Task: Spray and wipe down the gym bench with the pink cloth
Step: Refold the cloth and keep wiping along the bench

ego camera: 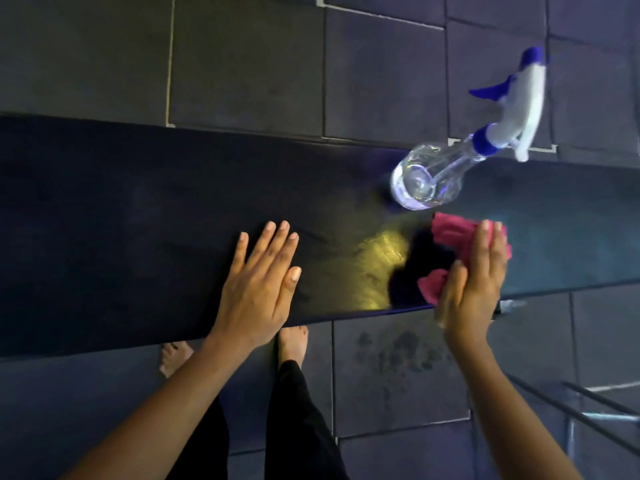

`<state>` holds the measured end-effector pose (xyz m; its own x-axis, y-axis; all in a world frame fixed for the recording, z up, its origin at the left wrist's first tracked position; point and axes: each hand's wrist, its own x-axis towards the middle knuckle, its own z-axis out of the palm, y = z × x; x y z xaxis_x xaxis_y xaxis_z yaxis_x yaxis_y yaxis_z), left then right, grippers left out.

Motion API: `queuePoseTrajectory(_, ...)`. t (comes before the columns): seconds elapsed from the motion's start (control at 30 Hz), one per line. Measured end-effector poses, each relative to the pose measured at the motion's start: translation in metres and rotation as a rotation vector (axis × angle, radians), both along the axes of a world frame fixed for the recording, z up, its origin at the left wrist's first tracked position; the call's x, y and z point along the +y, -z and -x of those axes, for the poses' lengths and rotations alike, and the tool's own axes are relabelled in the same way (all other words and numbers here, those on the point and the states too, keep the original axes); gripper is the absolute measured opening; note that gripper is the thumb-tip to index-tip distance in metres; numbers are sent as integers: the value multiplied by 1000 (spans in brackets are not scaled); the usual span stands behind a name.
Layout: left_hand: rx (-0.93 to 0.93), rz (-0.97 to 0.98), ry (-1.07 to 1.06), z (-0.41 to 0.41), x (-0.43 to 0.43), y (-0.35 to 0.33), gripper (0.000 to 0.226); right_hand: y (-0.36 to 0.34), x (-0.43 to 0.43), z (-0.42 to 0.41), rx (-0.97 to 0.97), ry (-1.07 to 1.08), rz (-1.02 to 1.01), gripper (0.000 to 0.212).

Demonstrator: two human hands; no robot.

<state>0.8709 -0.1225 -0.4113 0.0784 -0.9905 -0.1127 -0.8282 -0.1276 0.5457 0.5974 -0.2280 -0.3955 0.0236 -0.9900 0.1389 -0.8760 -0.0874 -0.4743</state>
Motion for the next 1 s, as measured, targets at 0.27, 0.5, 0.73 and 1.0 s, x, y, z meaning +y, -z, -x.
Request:
queuePoseTrajectory(0.27,-34,20,8,24,-29,10,51,25,-23,-9,208,200,-212,82)
queuePoseTrajectory(0.5,-5,62,-24,24,-28,15,50,21,31,-53,30,-77,-183,79)
queuePoseTrajectory(0.73,-49,64,-100,1,-19,11,51,15,47,-91,-128,-416,-234,69)
queuePoseTrajectory(1.0,-106,57,-99,-37,18,12,52,15,40,-150,-149,-262,-251,67)
